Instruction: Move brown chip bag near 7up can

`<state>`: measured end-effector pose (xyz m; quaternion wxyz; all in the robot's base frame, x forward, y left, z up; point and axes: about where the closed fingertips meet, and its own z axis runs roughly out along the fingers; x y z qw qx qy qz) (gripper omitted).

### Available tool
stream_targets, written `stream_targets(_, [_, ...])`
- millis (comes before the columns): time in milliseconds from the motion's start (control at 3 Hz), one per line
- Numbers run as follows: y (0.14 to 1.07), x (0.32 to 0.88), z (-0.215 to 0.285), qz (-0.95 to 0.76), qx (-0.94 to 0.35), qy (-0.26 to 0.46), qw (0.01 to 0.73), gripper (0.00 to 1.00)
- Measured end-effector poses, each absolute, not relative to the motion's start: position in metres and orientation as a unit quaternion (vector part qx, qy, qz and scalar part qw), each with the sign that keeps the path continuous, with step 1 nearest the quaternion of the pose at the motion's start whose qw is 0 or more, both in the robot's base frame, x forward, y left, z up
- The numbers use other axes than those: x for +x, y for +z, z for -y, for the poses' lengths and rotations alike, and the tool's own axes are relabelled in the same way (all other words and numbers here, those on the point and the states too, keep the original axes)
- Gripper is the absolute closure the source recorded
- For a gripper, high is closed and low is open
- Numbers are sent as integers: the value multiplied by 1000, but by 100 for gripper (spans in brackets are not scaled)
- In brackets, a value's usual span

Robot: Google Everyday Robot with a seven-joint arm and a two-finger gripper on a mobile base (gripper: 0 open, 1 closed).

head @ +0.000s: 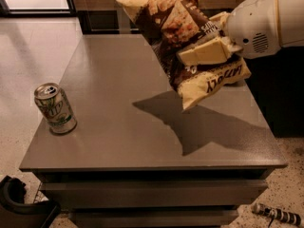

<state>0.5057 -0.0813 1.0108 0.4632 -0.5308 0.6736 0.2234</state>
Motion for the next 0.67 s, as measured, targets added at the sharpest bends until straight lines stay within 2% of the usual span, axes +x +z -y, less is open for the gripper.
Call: stream_targets(667, [979, 478, 39, -622, -606, 287, 405, 100])
